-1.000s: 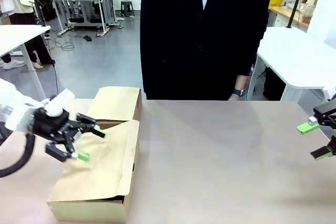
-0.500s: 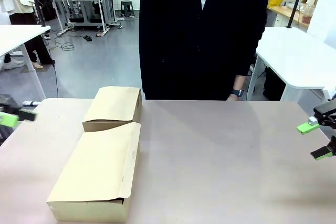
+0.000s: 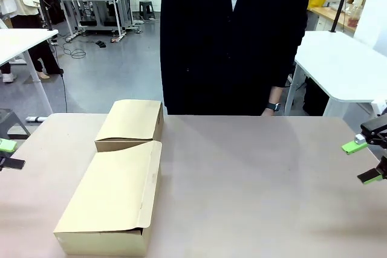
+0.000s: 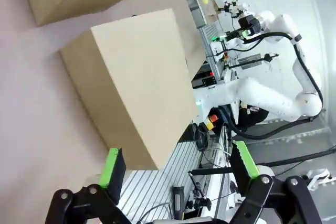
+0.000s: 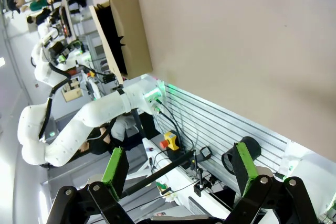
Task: Place items inside the box.
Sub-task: Close the lid of the Mailer Box closest to the robot.
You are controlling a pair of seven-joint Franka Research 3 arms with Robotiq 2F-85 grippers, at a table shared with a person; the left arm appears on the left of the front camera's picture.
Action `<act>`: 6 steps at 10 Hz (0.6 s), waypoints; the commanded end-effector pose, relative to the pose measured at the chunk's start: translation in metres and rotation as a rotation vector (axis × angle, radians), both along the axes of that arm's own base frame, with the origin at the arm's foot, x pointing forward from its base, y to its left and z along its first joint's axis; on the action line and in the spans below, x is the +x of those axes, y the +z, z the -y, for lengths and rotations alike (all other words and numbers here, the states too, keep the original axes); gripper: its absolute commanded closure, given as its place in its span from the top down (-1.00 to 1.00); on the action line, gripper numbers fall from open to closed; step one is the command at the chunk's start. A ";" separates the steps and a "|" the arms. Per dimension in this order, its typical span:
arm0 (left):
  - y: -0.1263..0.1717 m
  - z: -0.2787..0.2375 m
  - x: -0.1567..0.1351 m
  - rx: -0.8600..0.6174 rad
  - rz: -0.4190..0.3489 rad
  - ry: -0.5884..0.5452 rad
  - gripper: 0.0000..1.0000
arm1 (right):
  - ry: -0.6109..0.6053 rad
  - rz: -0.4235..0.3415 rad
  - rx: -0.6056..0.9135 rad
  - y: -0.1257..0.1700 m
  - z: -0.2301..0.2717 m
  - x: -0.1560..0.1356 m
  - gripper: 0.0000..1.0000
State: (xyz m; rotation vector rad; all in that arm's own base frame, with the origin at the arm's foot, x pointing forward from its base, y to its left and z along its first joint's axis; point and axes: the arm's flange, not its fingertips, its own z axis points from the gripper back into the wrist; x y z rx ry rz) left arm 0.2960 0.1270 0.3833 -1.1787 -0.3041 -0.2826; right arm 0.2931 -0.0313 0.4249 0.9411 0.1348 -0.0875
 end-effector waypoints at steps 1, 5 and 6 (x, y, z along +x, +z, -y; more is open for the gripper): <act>0.033 0.011 -0.013 0.020 0.070 -0.052 1.00 | -0.004 0.011 0.012 0.001 -0.001 0.002 1.00; 0.033 0.011 -0.013 0.020 0.070 -0.052 1.00 | -0.004 0.011 0.012 0.001 -0.001 0.002 1.00; 0.033 0.011 -0.013 0.020 0.070 -0.052 1.00 | -0.004 0.011 0.012 0.001 -0.001 0.002 1.00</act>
